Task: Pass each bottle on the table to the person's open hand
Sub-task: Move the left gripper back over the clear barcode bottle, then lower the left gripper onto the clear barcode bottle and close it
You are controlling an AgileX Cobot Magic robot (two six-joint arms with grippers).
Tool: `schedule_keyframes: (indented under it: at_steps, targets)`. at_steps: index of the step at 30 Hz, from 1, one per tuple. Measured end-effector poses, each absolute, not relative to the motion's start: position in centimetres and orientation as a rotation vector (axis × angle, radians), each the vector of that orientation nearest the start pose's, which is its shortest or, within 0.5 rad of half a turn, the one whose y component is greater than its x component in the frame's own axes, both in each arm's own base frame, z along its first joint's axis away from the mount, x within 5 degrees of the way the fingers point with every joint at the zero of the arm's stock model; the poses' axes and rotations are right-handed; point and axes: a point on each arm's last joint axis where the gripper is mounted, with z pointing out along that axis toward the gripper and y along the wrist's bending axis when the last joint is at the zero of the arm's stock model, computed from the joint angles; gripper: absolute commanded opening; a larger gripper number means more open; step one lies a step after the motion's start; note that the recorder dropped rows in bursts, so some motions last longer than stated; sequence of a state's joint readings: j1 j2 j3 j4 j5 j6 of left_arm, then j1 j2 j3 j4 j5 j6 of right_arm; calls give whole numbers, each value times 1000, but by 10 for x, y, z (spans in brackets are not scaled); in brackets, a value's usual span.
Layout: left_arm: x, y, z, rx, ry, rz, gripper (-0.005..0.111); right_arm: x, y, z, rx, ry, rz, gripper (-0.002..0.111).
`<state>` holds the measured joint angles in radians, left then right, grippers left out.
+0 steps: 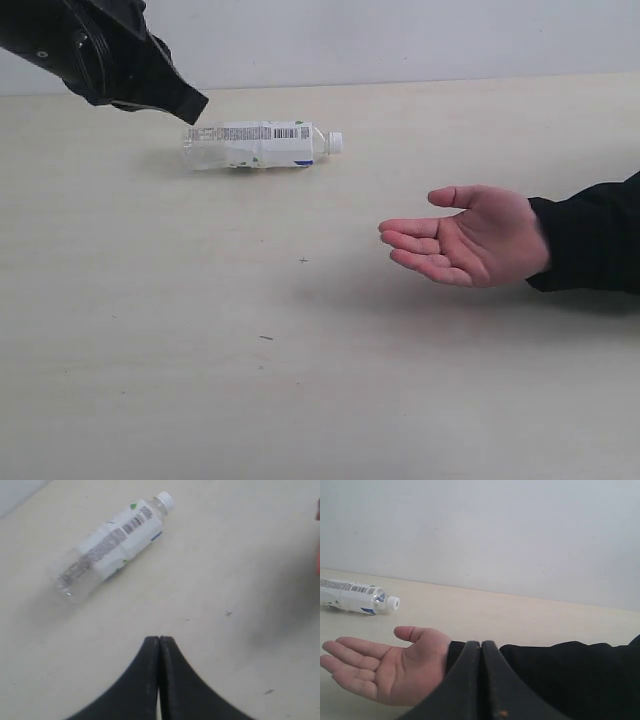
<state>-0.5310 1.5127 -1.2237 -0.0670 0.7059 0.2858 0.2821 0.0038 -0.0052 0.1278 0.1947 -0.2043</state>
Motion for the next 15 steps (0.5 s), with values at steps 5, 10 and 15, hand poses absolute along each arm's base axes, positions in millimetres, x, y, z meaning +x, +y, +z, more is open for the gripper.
schedule_keyframes:
  at_steps: [5,10,15]
  targets:
    - [326,-173,322,1094,2288,178,0,53,18,197,-319,1648,174,0]
    - [393,-199,301,1176,2305,332,0,53,18,197,-321,1647,172,0]
    - [428,-221,258,1488,2222,385,0,53,18,197,-321,1647,172,0]
